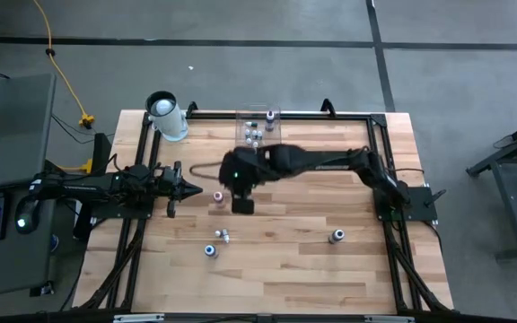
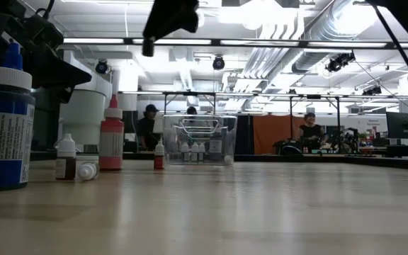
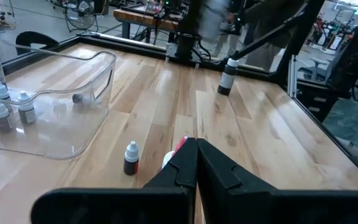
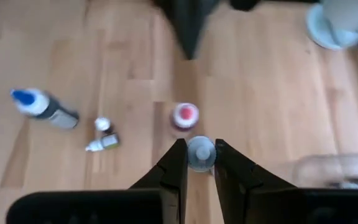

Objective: Pick & Place food coloring
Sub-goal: Put the small blue food coloring bottle into the container

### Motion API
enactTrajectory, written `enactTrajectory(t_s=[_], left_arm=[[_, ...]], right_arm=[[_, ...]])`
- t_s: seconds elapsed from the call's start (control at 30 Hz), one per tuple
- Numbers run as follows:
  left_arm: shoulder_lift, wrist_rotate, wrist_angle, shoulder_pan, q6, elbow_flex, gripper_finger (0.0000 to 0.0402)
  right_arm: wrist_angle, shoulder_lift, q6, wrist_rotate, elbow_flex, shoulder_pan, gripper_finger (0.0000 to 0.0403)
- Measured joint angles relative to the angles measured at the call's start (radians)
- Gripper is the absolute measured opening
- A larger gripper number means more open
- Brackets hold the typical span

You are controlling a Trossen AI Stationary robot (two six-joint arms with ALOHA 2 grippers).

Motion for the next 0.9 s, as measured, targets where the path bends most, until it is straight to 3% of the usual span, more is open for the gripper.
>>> enactTrajectory(t_s=[0.4,0.9], left_arm=[[0.0,-0.001,-0.002,0.0,0.0,0.0,0.0001],[0.0,-0.001,-0.003,0.0,0.0,0.0,0.0001]], right_arm=[[-0.14,-0.001,0.155,0.03,-0.007,-0.24,0.0049],[-0.05,0.0,0.076,-0.016,-0.215,-0.429,0.0049]])
